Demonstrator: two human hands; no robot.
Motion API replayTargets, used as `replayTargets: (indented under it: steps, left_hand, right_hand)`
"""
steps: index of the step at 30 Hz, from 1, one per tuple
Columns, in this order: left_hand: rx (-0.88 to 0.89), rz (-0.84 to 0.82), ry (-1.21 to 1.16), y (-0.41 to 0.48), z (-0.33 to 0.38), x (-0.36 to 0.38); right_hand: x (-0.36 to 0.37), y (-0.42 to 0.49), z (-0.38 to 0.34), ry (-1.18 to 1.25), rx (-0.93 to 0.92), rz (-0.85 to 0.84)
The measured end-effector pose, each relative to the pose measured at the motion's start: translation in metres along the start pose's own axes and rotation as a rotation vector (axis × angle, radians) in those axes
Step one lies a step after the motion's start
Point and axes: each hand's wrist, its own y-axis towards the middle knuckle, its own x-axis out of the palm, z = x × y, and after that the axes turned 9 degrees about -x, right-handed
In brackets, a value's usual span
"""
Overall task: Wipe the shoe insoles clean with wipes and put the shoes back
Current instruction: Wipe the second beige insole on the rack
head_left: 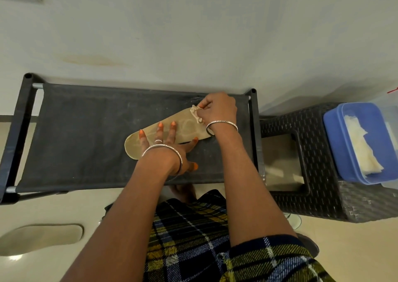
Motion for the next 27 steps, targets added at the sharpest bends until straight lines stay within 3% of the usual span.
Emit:
replayTargets:
  steps: [3,7,14,22,27]
  left_hand:
    - [0.004,-0.005,0.000,-0.001,0.000,-0.001]
    - [0.005,-0.005,-0.018,0.000,-0.001,-0.001]
    - [-0.004,-0.009,-0.008,-0.001,0.001,-0.002]
    - [0.002,-0.016,-0.010,-0.001,0.000,-0.003]
    - [-0.004,-0.014,-0.004,-0.001,0.001,-0.002]
  right_hand:
    - [0.000,0.004,0.003,-0.087,0.006,-0.054]
    - [0.002,0.005,0.007,-0.340,0.114,-0.311]
    - [0.000,0.000,-0.002,-0.036,-0.049,-0.039]
    - [0.005,0.006,0.008,-0.309,0.112,-0.282]
    - [0.007,0.007,0.002,-0.079,0.056,-0.026]
